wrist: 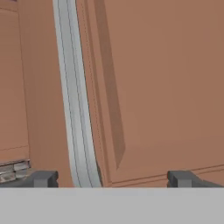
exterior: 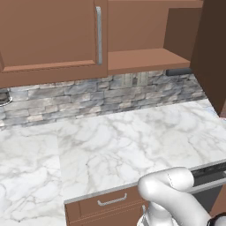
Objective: Open the cabinet. Pick the spray and place it next to the sink. Then close the cabinet.
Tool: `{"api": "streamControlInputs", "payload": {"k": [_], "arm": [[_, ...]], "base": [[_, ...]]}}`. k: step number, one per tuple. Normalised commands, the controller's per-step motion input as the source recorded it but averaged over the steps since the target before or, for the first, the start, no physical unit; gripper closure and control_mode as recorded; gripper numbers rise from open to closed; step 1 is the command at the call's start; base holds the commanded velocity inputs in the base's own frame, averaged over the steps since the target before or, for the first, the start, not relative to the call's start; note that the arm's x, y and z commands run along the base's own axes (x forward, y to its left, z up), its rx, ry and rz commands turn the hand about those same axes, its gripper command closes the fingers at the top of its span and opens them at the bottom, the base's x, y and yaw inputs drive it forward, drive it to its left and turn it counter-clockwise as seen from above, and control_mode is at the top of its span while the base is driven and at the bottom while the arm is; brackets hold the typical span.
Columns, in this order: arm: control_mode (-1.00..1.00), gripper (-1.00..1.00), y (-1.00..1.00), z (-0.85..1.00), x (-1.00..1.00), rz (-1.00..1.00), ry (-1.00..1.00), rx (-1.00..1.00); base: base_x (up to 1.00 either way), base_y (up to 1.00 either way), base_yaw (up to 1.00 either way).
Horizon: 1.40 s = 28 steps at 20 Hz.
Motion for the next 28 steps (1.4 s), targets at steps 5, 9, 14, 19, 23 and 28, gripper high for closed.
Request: {"api": "streamControlInputs", "payload": {"k": [5, 9, 14, 19, 23, 28], "arm": [[-1.0, -1.0, 0.72, 0.04, 0.1, -0.03, 0.0, 0.0], [-1.0, -1.0, 0.63, 0.0, 0.28, -0.06, 0.0, 0.0], [-1.0, -1.0, 0.54, 0.0, 0.29, -0.07, 0.0, 0.0], [-1.0, -1.0, 0.35, 0.0, 0.26, -0.14, 0.0, 0.0], [-1.0, -1.0, 0.18, 0.0, 0.23, -0.17, 0.0, 0.0], [-1.0, -1.0, 0.07, 0.0, 0.31, -0.18, 0.0, 0.0]], "base": [[0.0, 0.0, 0.0], [0.0, 0.0, 0.0], [0.0, 0.0, 0.0], [0.0, 0.0, 0.0], [0.0, 0.0, 0.0], [0.0, 0.0, 0.0]]}}
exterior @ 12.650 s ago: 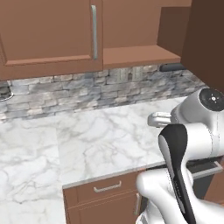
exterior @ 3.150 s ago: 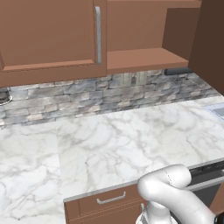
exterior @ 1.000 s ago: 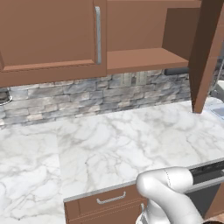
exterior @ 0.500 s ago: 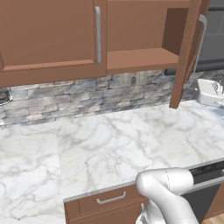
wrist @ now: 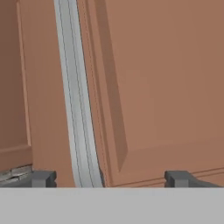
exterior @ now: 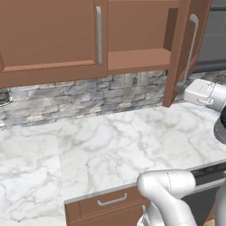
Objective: Open the cabinet. Pick the spray and place it next to the sink. Then close the cabinet.
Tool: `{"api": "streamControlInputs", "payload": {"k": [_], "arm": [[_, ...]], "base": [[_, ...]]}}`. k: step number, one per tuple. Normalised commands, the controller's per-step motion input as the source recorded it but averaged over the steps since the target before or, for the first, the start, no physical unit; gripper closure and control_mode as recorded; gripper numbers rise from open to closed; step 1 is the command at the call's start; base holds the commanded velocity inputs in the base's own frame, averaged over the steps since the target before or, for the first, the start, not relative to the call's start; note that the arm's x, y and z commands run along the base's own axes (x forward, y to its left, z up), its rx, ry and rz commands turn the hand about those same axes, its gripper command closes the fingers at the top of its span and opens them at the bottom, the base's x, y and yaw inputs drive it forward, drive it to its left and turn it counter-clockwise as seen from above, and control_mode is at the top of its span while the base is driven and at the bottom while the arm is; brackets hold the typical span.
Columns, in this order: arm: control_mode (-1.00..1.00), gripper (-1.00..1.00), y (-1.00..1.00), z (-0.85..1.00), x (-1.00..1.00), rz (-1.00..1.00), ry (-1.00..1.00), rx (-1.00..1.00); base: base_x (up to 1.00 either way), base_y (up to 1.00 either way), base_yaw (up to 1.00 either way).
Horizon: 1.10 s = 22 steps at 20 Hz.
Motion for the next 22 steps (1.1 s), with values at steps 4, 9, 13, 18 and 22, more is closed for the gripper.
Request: {"api": "streamControlInputs", "payload": {"k": [4, 9, 13, 18, 22], "arm": [[-1.0, -1.0, 0.11, 0.0, 0.4, -0.2, 0.0, 0.0], [-1.0, -1.0, 0.08, 0.0, 0.43, -0.17, 0.0, 0.0], [-1.0, -1.0, 0.02, 0.0, 0.44, -0.1, 0.0, 0.0], [-1.0, -1.0, 0.06, 0.0, 0.39, -0.05, 0.05, 0.0], [-1.0, -1.0, 0.1, 0.0, 0.33, 0.0, 0.07, 0.0]], "base": [[0.0, 0.0, 0.0], [0.0, 0.0, 0.0], [0.0, 0.0, 0.0], [0.0, 0.0, 0.0], [0.0, 0.0, 0.0]]}}
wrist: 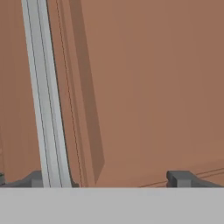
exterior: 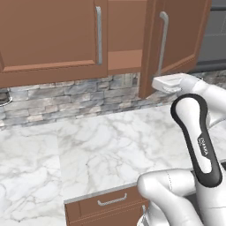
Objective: Open the cabinet. Pick the spray and place it next to the sink. Then close the cabinet.
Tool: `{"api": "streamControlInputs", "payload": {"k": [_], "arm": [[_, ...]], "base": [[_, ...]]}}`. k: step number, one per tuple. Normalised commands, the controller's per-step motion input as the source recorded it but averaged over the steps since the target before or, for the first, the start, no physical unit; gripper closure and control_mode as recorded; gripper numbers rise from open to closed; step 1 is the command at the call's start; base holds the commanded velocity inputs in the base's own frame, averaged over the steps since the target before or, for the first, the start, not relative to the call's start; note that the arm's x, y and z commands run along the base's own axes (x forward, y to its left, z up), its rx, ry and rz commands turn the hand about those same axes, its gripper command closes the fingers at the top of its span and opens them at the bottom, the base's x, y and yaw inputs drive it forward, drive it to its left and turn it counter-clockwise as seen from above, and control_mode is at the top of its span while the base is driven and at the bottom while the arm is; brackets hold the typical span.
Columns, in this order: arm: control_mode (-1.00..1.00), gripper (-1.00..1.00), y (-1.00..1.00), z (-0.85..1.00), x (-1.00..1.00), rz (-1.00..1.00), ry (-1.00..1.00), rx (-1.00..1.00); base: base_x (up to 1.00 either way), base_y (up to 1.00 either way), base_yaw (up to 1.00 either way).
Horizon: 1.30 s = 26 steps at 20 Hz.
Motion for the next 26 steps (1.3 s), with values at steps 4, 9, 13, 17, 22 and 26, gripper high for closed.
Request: {"api": "streamControlInputs", "payload": {"k": [4, 9, 13, 17, 22, 26], "arm": [[-1.0, -1.0, 0.07, 0.0, 0.36, 0.0, 0.09, 0.0], [-1.0, -1.0, 0.09, 0.0, 0.35, 0.0, 0.12, 0.0], [-1.0, -1.0, 0.11, 0.0, 0.38, -0.01, 0.07, 0.0], [-1.0, -1.0, 0.13, 0.0, 0.38, -0.01, 0.06, 0.0], [-1.0, -1.0, 0.14, 0.0, 0.39, -0.04, 0.01, 0.0], [-1.0, -1.0, 0.13, 0.0, 0.34, -0.03, 0.0, 0.0]], "base": [[0.0, 0.0, 0.0], [0.0, 0.0, 0.0], [0.0, 0.0, 0.0], [0.0, 0.0, 0.0], [0.0, 0.0, 0.0], [0.0, 0.0, 0.0]]}}
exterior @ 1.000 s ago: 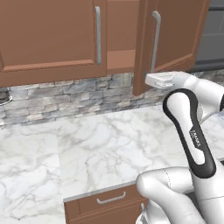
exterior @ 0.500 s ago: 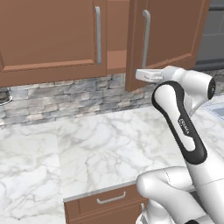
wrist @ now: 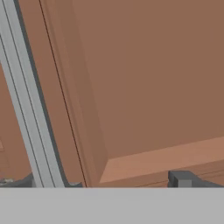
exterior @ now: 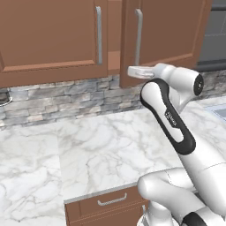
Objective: Open the cabinet. Pick the spray and place it next to the sink. Then close the cabinet.
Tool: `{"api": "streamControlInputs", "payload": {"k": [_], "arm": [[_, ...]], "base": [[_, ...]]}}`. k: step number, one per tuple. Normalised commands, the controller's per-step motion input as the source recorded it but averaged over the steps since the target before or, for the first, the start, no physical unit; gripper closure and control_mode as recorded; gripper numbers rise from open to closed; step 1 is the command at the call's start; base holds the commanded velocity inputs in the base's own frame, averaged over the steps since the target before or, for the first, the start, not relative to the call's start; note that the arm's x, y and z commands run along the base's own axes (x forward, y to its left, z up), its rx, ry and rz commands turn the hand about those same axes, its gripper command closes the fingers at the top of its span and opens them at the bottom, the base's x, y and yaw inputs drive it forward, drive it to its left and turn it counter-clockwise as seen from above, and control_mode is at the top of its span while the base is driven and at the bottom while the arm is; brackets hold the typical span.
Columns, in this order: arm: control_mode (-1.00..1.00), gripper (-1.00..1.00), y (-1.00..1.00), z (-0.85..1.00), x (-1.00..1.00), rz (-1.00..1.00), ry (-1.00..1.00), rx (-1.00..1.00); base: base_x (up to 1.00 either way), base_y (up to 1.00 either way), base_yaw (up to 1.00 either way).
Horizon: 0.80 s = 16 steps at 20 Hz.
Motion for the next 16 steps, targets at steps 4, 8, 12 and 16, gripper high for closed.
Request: {"api": "streamControlInputs", "payload": {"k": [4, 8, 12, 16], "arm": [[-1.0, -1.0, 0.14, 0.0, 0.36, -0.03, 0.0, 0.0], [-1.0, -1.0, 0.17, 0.0, 0.41, -0.03, 0.0, 0.0], [-1.0, -1.0, 0.14, 0.0, 0.44, -0.04, 0.0, 0.0], [-1.0, -1.0, 0.13, 0.0, 0.6, -0.01, 0.0, 0.0]], "base": [[0.0, 0.0, 0.0], [0.0, 0.0, 0.0], [0.0, 0.0, 0.0], [0.0, 0.0, 0.0]]}}
